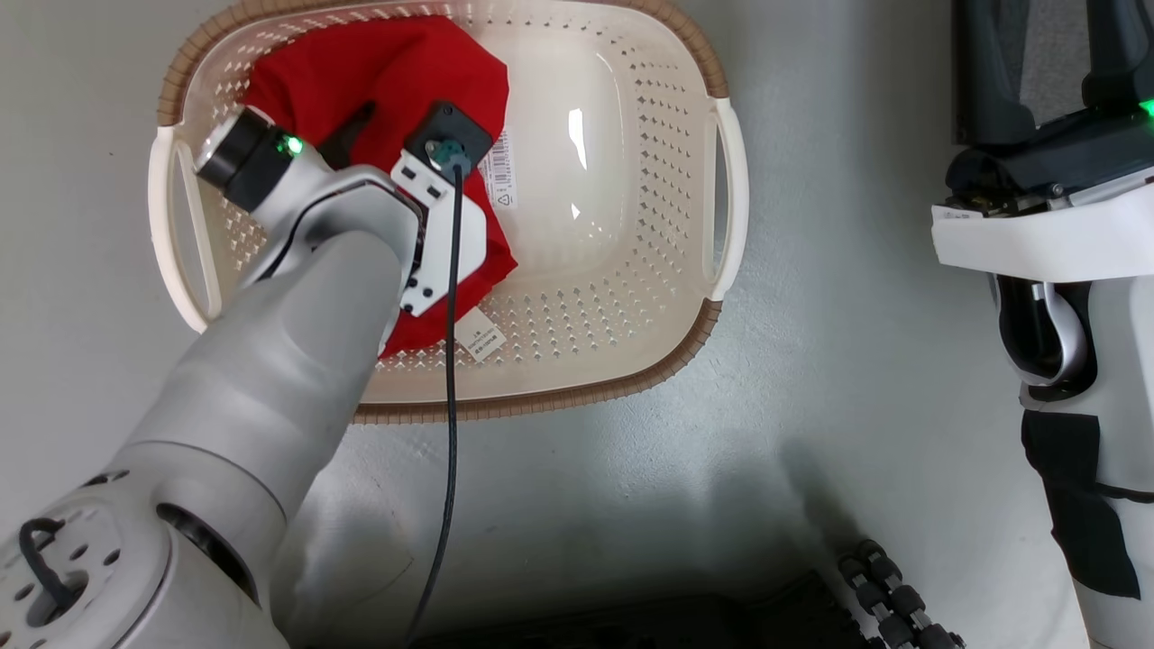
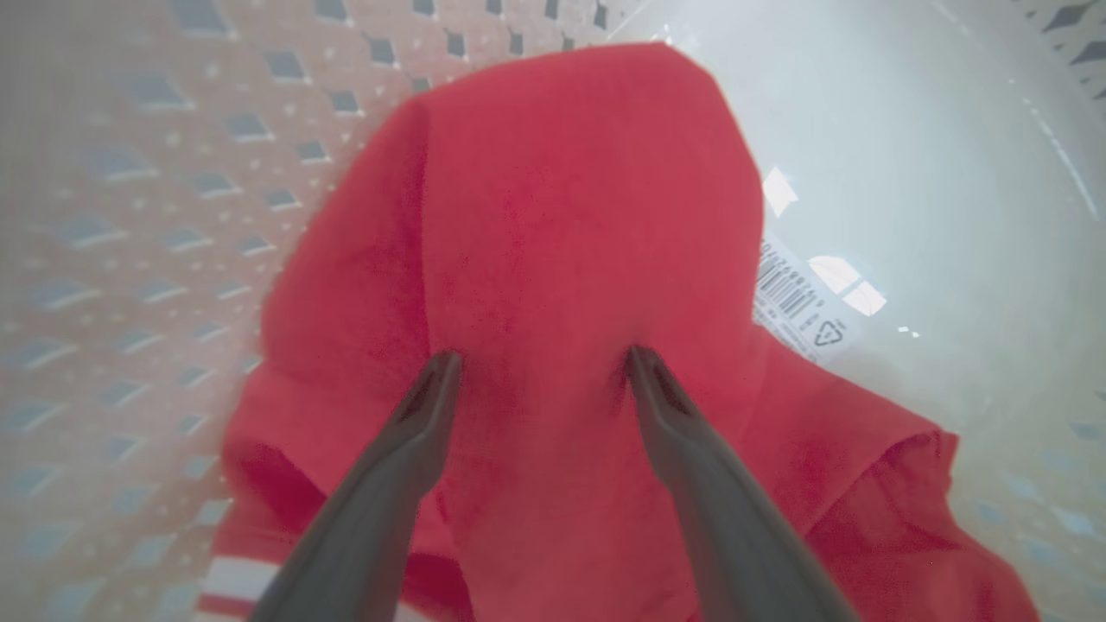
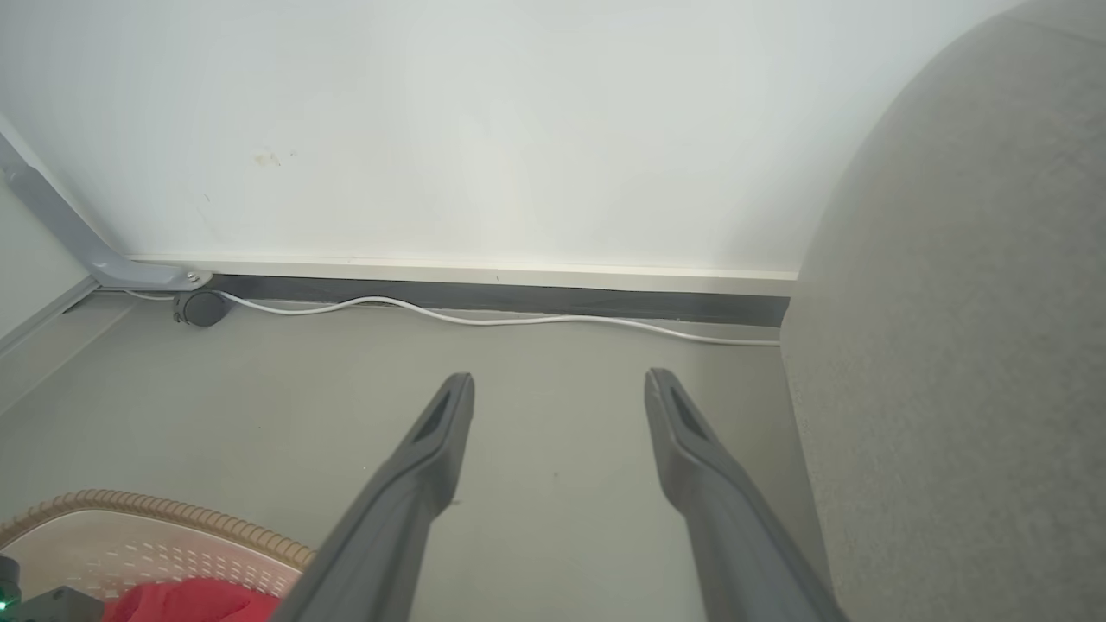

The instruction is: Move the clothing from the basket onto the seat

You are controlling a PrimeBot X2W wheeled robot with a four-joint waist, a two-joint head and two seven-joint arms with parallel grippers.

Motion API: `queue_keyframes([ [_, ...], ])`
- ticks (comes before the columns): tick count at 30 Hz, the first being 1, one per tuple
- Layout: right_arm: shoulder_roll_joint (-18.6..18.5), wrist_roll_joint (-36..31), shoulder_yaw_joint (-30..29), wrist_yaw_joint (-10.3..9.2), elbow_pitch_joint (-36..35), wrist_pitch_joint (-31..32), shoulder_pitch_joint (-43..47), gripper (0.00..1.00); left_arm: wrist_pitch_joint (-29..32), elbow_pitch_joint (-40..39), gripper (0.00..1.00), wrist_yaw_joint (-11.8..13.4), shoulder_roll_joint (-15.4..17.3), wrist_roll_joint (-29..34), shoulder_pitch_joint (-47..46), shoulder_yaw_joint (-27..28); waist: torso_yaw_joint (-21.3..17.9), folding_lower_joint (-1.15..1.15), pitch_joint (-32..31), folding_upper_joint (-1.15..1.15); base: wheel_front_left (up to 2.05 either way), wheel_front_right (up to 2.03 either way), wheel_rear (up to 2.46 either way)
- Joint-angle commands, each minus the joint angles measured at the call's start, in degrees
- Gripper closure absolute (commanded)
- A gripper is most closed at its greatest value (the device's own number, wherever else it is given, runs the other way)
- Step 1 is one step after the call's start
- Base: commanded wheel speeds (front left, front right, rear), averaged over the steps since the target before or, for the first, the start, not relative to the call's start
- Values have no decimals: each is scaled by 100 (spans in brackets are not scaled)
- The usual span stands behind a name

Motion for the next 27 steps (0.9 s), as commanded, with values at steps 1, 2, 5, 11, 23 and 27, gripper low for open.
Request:
queue_keyframes([
  [1,59,6,50,17,-155,-33,161,0,15,-2,0,72,71,43,-73,3,4,0,30,0,0,0,0],
  [2,63,10,42,17,-158,-33,158,0,10,22,0,104,71,51,-113,-21,4,0,45,0,0,0,0],
  [5,90,19,36,17,-164,-33,149,0,5,119,0,204,71,69,-232,-74,-3,0,88,0,0,0,0],
  [11,157,39,98,17,-138,-33,113,0,105,258,0,194,71,98,-474,-174,-72,0,175,0,0,0,0],
  [23,217,106,110,17,-154,-33,18,0,737,317,0,-166,71,-128,-361,-286,-279,0,272,0,0,0,0],
  [27,234,119,90,17,-217,-33,-48,0,781,261,100,-217,71,-212,-345,-322,-319,0,264,0,0,0,0],
])
